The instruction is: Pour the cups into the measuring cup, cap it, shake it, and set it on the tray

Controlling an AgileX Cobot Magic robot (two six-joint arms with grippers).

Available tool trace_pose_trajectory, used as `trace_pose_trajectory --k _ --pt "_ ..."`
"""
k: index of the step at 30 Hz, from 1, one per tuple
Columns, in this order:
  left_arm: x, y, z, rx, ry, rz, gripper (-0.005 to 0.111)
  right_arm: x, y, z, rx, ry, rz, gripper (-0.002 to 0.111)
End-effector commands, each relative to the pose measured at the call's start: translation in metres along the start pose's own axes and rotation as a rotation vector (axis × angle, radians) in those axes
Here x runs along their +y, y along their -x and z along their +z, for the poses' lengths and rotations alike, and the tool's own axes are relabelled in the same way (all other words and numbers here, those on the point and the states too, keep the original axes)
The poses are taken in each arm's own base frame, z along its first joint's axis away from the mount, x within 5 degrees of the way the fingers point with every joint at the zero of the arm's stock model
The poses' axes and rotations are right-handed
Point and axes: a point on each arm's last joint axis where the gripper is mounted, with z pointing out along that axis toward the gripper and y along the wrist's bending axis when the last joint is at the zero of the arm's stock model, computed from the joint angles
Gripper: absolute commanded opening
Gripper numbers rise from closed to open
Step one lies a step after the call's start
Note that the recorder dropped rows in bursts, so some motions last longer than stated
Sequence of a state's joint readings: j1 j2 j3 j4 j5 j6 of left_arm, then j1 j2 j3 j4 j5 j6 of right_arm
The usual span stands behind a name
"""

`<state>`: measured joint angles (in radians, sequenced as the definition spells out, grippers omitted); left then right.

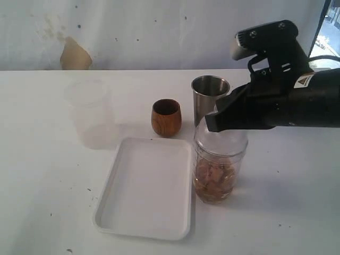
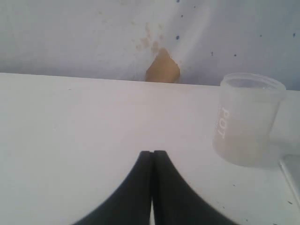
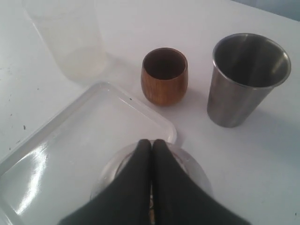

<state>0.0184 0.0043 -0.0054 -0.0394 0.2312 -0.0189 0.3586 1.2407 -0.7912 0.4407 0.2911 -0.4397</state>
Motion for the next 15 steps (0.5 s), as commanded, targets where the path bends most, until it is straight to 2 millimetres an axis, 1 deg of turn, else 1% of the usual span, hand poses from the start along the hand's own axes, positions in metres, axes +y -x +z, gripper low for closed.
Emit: trace_pose_trajectory --k 1,7,12,15 --pt "0.000 -0.002 0.000 0.003 0.000 0.002 0.000 0.000 -0.024 0.009 0.106 0.006 -0.030 0.000" --pt "0.000 -0.002 0.000 0.003 0.000 0.002 0.000 -0.001 -0.028 0.011 0.103 -0.003 -0.025 0.000" --pt "0.000 -0.002 0.000 0.003 0.000 0.002 0.000 -0.003 -0.034 0.020 0.134 -0.006 -0.012 0.000" --pt "0.000 -0.002 0.000 0.003 0.000 0.002 0.000 0.002 -0.035 0.023 0.139 0.010 -0.018 0.000"
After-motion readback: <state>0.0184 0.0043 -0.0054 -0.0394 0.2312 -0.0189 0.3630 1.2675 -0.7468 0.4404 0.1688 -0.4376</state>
